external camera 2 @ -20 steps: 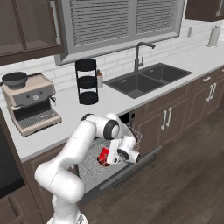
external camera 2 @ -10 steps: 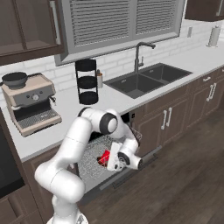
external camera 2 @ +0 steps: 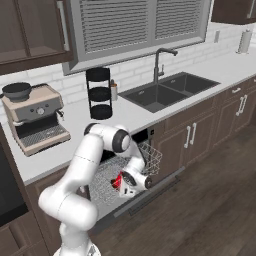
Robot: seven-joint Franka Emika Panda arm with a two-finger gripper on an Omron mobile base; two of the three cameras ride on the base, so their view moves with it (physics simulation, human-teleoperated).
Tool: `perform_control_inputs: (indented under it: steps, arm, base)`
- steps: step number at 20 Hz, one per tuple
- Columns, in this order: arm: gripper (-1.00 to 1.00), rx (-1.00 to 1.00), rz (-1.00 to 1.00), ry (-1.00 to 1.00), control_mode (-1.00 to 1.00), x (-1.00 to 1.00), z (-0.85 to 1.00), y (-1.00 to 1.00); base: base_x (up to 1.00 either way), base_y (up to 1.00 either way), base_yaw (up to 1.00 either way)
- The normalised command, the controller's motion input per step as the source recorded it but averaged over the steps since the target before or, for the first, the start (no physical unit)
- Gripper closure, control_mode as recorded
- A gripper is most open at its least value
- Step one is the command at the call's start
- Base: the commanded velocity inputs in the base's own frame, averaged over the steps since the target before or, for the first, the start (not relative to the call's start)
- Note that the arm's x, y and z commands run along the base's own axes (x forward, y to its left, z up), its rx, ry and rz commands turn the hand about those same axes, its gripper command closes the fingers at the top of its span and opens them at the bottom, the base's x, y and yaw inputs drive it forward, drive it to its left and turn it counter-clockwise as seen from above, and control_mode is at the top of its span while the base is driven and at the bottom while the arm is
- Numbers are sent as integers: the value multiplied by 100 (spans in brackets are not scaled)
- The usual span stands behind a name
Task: Pick up the cup and bowl from the counter, place them in the dishwasher, and close the dishwasher door.
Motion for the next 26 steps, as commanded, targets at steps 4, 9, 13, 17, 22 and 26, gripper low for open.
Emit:
perform_control_inputs:
  steps: [4,9,13,17,22,26]
  arm:
    - [-100,-9,-11,0,-100,51,-6,94]
    - [-100,-2,-16,-1,-100,65,6,71]
    - [-100,6,-14,0,-100,-18,32,-11]
    - [-100,12,-14,-2,-100,-54,94,-50]
    - [-100,2,0,0,-100,-55,100,-50]
    - [-100,0,0,-2,-100,-96,86,-57]
  base:
    - [0,0,0]
    - [0,0,0]
    - [0,0,0]
    - [0,0,0]
    - [0,0,0]
    - [0,0,0]
